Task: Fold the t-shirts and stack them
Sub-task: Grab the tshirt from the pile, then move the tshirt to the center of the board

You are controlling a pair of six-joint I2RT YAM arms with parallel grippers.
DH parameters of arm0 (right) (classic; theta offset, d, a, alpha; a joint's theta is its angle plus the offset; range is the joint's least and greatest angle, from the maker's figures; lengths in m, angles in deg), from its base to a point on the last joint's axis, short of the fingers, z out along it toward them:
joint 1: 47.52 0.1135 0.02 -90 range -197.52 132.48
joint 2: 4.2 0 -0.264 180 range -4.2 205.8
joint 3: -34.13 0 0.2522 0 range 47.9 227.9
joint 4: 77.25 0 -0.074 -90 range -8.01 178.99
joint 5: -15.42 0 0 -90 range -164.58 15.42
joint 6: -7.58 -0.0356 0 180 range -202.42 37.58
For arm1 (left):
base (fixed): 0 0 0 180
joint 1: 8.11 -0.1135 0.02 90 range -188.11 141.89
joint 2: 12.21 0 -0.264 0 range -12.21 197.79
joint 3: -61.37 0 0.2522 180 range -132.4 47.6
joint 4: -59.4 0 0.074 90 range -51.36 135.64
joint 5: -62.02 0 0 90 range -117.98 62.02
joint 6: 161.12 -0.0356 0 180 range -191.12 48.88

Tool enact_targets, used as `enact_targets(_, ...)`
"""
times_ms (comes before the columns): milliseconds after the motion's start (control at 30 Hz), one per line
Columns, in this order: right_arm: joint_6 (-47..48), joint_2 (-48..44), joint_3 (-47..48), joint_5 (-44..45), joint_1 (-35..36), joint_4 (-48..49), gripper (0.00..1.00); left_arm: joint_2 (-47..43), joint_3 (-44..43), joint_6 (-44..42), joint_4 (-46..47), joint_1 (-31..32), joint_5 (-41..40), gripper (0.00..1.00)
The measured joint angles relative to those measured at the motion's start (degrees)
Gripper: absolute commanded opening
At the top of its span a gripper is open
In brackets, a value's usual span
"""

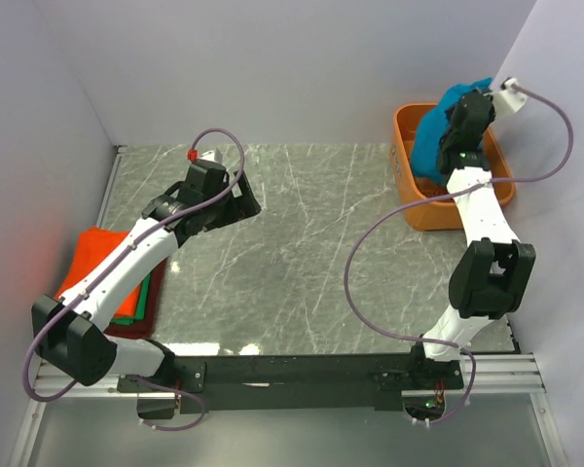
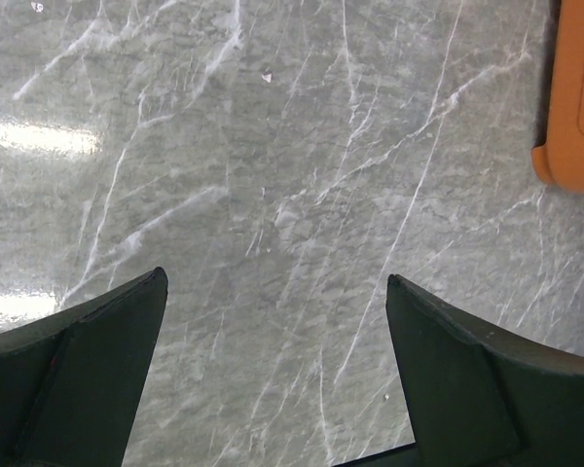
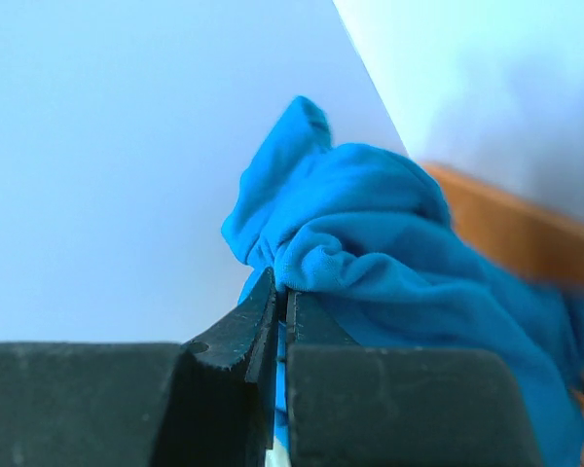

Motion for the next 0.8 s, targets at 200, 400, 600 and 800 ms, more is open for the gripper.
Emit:
enact_targets(200, 2.43, -2.6, 7.45, -0.24, 0.37, -1.27, 0.0, -1.05, 0.02, 0.02, 0.74, -0.02, 0.0, 0.99)
enact_targets(400, 3.93, -6.27, 14.36, -2.4, 1.86, -2.58, 0.0, -1.31, 0.13, 0.15, 0.92, -0.02, 0.0, 1.0)
enact_targets(600, 6.38, -10.23, 21.42, -4.66, 7.41, -2.82, 0.0, -1.38, 0.68, 0.22, 0.87, -0.02, 0.0, 0.99)
enact_targets(800, 8.74, -12.66, 26.47, -7.17, 15.23, -2.84, 0.0, -2.19, 0.74, 0.22, 0.81, -0.02, -0.28, 0.99)
